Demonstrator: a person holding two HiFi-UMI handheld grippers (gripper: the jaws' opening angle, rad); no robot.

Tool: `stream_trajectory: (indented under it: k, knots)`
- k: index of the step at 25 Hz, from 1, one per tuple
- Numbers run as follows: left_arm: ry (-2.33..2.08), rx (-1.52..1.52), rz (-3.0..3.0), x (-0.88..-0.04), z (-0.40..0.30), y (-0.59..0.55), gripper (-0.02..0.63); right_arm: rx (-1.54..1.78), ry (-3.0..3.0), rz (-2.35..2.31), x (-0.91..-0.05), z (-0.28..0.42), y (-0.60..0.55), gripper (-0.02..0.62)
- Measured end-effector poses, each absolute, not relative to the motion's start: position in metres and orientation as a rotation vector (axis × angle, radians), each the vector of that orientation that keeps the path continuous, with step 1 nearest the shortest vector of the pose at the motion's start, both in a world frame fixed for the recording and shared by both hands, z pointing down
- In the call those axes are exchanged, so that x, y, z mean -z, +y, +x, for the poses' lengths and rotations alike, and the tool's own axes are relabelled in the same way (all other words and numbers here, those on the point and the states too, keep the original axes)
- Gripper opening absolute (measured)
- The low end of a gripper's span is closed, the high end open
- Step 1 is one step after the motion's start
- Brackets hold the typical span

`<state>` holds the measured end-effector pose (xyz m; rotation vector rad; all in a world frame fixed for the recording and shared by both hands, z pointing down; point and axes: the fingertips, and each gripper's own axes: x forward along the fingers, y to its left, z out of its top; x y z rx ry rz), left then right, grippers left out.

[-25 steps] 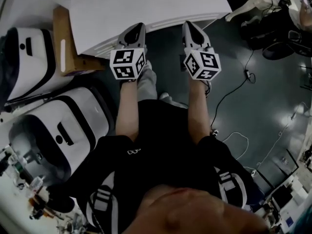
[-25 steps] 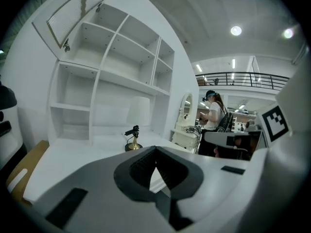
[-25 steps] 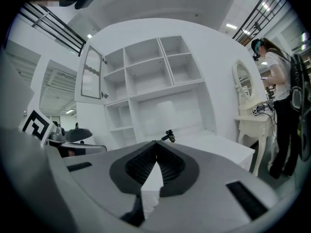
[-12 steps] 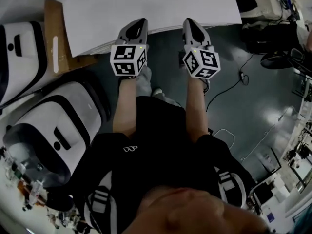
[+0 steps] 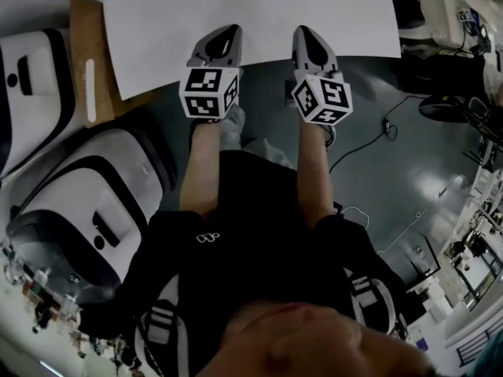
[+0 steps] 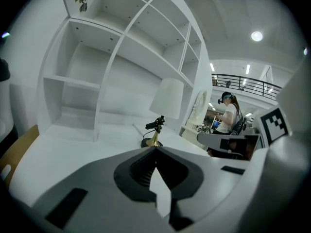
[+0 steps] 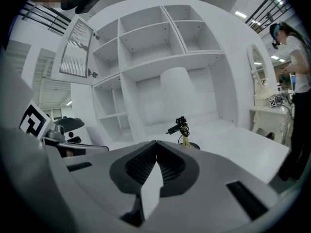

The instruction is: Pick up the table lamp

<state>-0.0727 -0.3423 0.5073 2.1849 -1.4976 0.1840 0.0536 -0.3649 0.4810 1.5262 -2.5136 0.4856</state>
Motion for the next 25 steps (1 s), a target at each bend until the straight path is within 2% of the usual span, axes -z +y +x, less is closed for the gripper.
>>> stream_trajectory:
  k: [13, 25]
  knots:
    - [-1.467, -0.153, 2.244, -0.478, -0.093, -0.379, 0.009, -0.438, -2.511, 1.523, -0.464, 0.02, -0.394, 0.019]
    - [-1.492, -0.212, 2.211, -0.495, -0.08, -0.442, 0.009, -0.479, -2.523, 1.484, -0.497, 0.041, -0.462, 0.02]
